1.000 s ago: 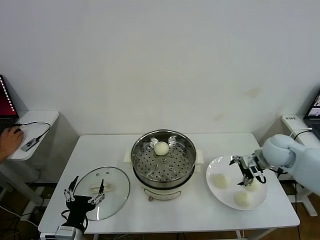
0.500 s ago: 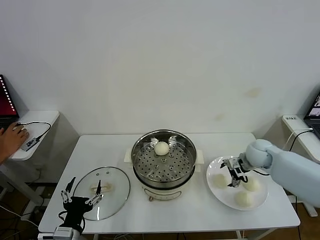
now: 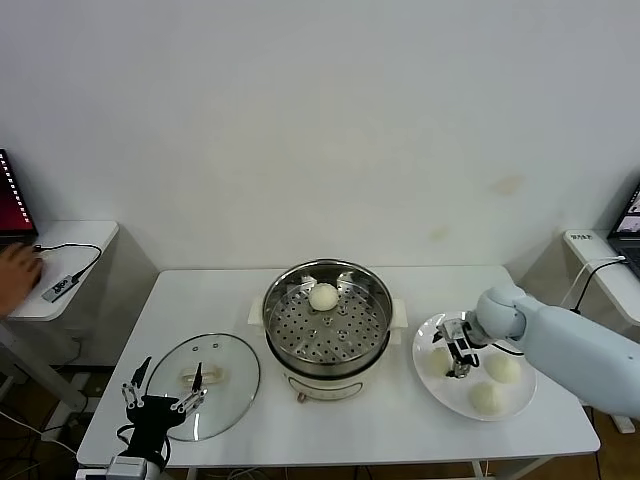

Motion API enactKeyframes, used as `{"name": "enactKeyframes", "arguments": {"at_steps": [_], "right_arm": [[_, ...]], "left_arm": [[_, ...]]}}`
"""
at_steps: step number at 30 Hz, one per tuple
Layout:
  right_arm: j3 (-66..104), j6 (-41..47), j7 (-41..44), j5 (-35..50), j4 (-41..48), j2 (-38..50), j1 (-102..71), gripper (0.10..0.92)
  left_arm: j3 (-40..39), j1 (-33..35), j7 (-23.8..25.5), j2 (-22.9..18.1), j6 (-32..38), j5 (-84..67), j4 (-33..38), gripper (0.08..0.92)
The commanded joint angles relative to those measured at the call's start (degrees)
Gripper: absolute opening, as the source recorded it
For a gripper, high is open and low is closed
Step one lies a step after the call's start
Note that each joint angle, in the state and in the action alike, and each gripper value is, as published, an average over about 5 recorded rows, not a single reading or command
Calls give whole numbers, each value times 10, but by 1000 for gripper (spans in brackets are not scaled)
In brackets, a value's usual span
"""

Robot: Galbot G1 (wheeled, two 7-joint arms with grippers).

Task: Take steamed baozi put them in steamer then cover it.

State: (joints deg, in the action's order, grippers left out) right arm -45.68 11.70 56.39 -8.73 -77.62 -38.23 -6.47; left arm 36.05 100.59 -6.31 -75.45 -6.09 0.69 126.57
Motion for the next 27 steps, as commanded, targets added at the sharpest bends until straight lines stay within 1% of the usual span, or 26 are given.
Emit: {"name": "enactKeyframes", "arguments": {"at_steps": [1,8,12,20,27], "right_arm": [[3,2,1,-2,7,-4,-3,727],[0,4,10,7,6,2,4,581],[0,2,14,8,8,2,7,527],[-19,0,35,28,-1,15,54,517],[-69,12,48,94,-47,60,179,526]], "left_arm": [[0,0,0,0,0,1,1,823],[-1,0,-1,-1,0,1,3,823],[-2,-1,-2,-1,-1,2,4,823],[-2,-1,-2,-1,-3,2,7,823],[-4,0,-2,0,-5,1,13,823]]}}
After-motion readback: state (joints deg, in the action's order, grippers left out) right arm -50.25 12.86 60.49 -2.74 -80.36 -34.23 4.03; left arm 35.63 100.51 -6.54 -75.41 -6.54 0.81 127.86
